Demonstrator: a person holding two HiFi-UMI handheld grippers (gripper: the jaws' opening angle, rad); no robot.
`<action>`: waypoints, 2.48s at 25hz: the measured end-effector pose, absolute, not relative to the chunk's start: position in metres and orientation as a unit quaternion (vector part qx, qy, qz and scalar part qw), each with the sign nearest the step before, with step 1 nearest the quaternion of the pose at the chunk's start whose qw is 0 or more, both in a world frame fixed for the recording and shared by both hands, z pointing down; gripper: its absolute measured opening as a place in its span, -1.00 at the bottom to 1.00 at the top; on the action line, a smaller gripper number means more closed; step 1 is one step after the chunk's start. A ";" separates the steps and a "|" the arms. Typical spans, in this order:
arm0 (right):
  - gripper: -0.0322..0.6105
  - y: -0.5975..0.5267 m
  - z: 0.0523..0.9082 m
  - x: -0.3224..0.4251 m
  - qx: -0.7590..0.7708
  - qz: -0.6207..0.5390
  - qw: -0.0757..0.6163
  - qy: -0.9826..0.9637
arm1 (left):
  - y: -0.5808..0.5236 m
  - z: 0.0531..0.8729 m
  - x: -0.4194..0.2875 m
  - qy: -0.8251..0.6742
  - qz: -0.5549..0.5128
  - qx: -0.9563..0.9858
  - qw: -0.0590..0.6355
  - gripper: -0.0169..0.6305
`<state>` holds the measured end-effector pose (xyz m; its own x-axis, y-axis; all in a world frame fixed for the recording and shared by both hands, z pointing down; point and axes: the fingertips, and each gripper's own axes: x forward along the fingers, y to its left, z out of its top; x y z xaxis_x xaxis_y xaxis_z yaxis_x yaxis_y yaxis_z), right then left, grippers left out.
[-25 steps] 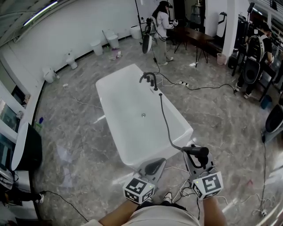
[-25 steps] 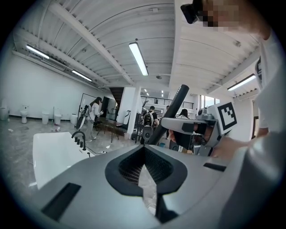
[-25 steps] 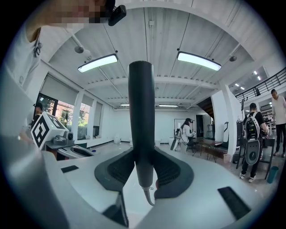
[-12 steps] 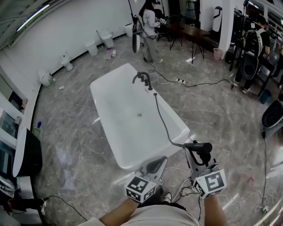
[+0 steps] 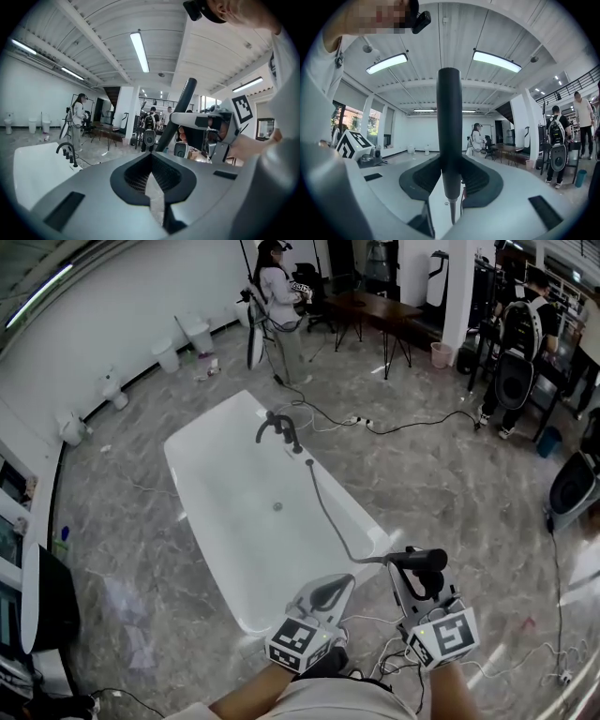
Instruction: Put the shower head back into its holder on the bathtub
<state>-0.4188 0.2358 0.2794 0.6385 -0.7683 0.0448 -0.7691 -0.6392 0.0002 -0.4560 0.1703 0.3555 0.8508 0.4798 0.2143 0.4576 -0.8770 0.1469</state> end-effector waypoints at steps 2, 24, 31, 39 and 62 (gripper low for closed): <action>-0.46 0.226 0.277 -0.401 0.908 0.018 0.008 -0.418 | 0.159 0.356 -0.437 0.250 0.123 0.960 0.042 -0.94; -0.46 0.210 0.260 -0.254 0.912 0.003 0.013 -0.410 | 0.147 0.380 -0.295 0.259 0.138 0.956 0.026 -0.94; -0.46 0.230 0.269 -0.166 0.890 0.011 0.007 -0.456 | 0.175 0.388 -0.211 0.219 0.139 0.965 0.038 -0.94; -0.46 0.244 0.262 -0.070 0.853 0.019 0.001 -0.522 | 0.199 0.375 -0.120 0.149 0.138 0.978 0.046 -0.94; -0.46 0.205 0.257 0.019 0.835 0.012 -0.002 -0.551 | 0.162 0.378 -0.038 0.104 0.129 0.985 0.045 -0.94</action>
<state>0.0189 0.2055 0.2573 0.3932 -0.9193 0.0181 -0.9192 -0.3935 -0.0172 -0.0380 0.1618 0.3781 0.9454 0.2160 0.2440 0.1927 -0.9744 0.1160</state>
